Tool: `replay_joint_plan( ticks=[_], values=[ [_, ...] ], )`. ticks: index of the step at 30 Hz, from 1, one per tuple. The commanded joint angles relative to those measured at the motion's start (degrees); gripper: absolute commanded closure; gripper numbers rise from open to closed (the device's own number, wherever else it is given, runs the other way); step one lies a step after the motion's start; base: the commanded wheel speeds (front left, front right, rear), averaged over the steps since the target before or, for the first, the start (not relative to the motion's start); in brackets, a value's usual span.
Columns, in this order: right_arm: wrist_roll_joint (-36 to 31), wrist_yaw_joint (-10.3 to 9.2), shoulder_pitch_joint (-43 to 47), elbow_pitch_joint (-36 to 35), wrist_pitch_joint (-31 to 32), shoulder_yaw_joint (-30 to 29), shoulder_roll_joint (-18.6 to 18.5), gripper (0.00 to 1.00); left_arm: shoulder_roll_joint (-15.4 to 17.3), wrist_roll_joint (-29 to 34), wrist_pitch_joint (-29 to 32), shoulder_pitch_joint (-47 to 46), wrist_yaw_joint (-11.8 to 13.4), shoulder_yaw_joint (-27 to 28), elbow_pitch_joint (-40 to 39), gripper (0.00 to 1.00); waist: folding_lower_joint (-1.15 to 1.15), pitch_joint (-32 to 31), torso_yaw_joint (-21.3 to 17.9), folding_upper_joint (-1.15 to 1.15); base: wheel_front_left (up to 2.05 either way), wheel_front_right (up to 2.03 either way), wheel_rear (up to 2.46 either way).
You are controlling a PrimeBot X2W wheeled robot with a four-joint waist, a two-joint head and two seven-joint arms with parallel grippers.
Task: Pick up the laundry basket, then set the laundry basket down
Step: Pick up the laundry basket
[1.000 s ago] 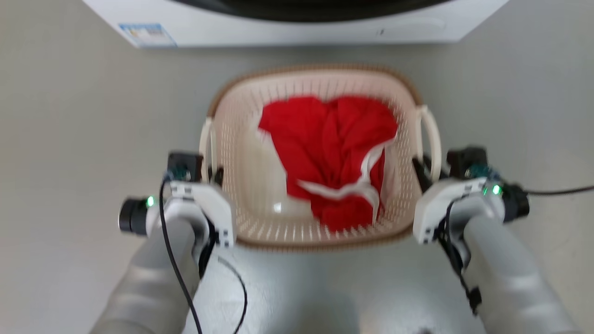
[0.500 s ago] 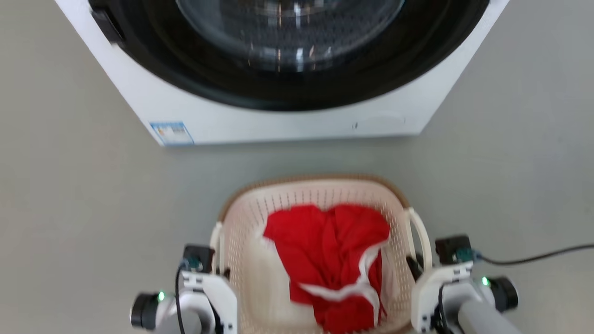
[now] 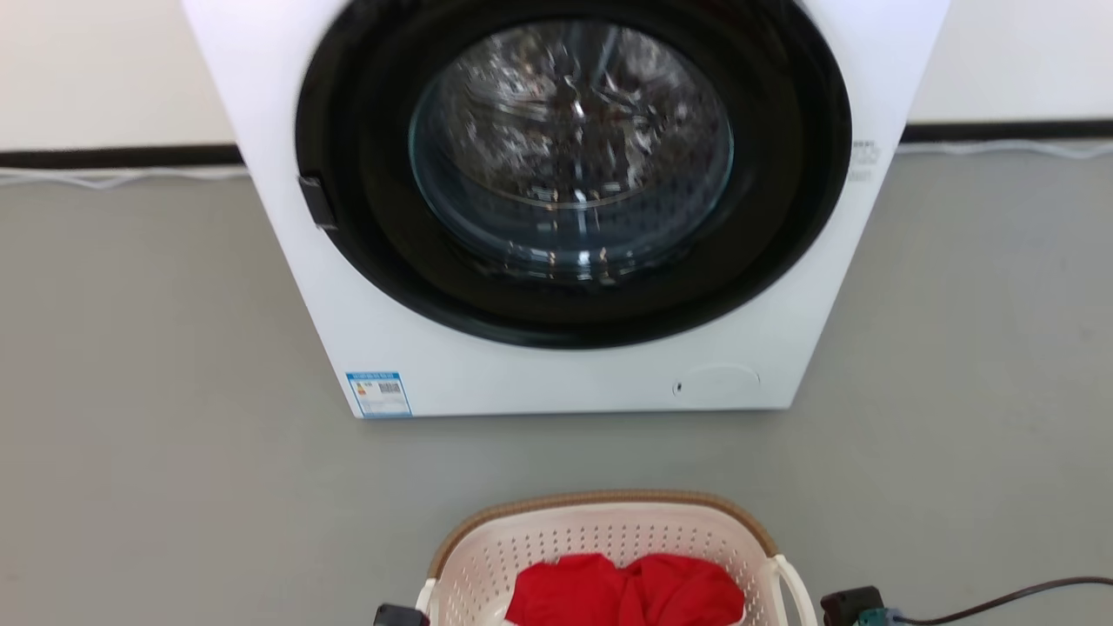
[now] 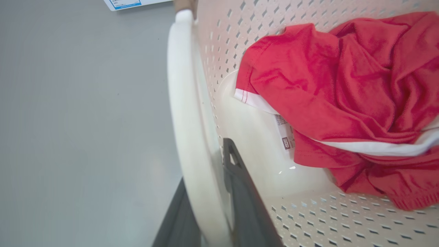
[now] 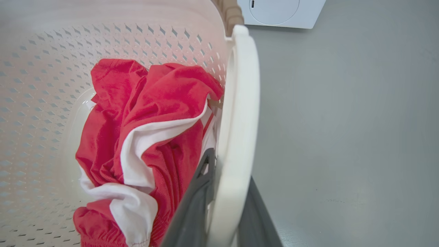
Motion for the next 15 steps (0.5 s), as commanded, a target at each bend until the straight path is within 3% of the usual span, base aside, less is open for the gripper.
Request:
replay_joint_plan(
  ticks=[1, 15],
  values=[
    [0.0, 0.51, -0.9, -2.1, -0.2, 2.1, 0.4, 1.0, 0.3, 0.2, -0.4, -0.7, -0.2, 0.2, -1.5, 1.0, 0.0, -1.6, 0.8, 0.0, 0.0, 0.0, 0.0],
    [-1.8, 0.51, 3.7, -9.7, 3.8, 3.0, 0.4, 1.0, 0.3, -3.6, -0.7, 0.6, 1.3, -2.7, -1.7, 1.0, 0.0, -2.5, -1.1, 0.0, 0.0, 0.0, 0.0]
  ],
)
